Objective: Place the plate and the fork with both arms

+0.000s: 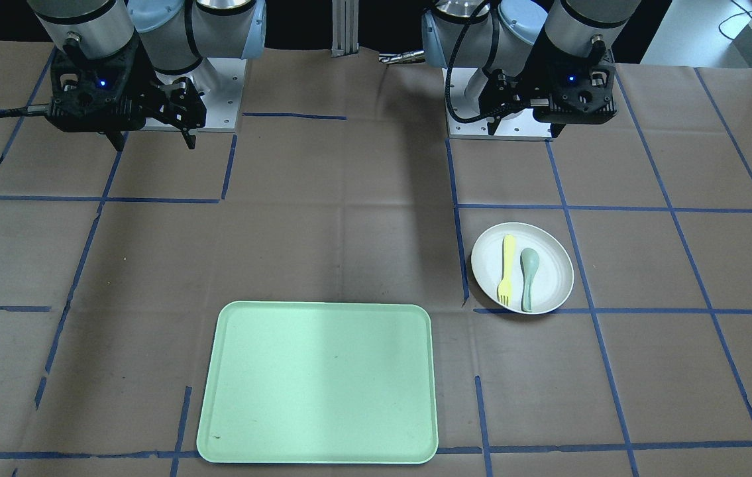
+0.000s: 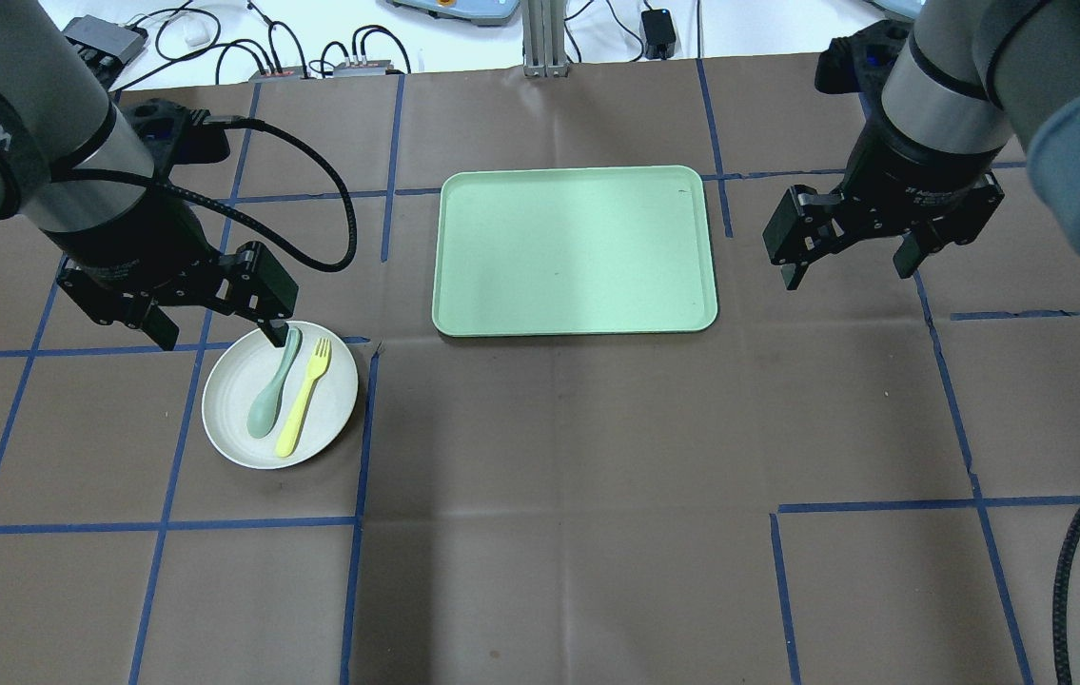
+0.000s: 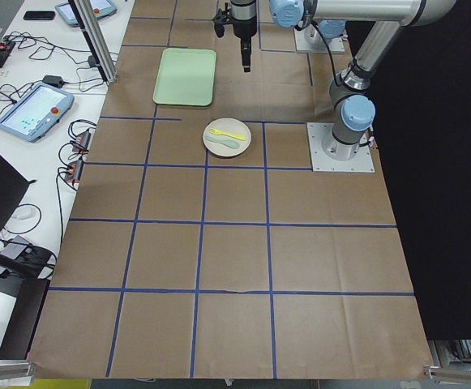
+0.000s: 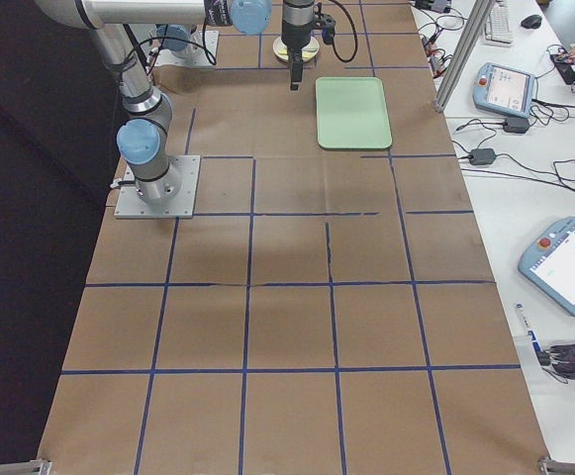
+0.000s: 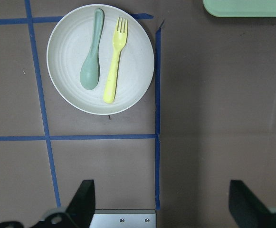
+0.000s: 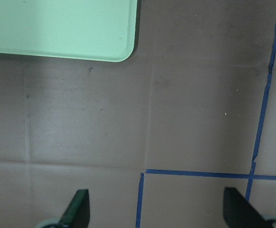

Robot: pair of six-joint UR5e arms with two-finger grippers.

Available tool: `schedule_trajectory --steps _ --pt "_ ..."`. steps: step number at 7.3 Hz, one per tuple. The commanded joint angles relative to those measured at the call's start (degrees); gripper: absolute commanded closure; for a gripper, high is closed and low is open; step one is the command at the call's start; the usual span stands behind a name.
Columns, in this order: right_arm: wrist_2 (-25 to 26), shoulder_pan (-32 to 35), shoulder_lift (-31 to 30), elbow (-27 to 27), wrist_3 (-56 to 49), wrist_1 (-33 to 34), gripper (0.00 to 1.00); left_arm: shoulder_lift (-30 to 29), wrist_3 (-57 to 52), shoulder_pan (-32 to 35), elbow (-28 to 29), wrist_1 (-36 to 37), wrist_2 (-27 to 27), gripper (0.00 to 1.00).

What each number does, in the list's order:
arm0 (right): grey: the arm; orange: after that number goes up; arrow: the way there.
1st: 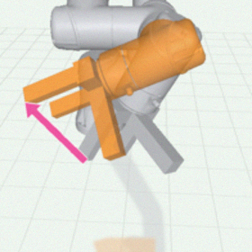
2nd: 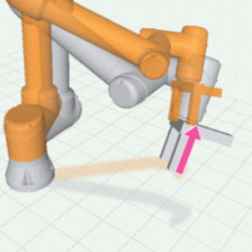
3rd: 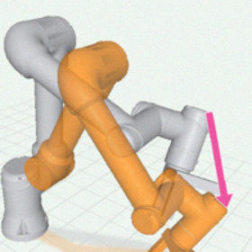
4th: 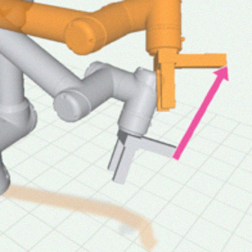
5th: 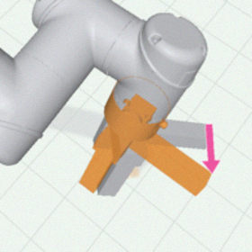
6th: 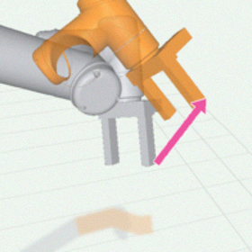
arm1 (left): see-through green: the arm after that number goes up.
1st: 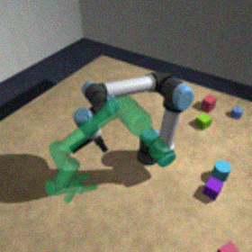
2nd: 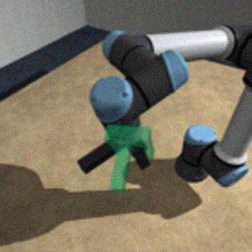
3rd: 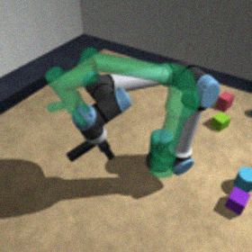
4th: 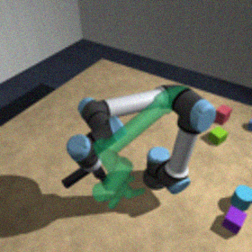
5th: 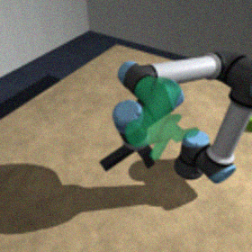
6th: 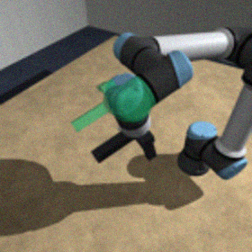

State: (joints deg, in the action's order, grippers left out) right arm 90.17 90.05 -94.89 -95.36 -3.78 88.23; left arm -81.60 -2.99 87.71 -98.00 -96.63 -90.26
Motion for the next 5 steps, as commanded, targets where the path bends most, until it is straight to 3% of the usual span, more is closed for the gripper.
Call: schedule_trajectory --steps 1,5 --pt "0.0 0.1 0.1 0.7 0.1 0.7 0.00 -0.1 0.0 0.0 0.0 0.0 0.1 0.00" --pt "-0.1 0.1 0.6 0.9 0.2 0.8 0.00 -0.2 0.0 0.0 0.0 0.2 0.1 0.00"
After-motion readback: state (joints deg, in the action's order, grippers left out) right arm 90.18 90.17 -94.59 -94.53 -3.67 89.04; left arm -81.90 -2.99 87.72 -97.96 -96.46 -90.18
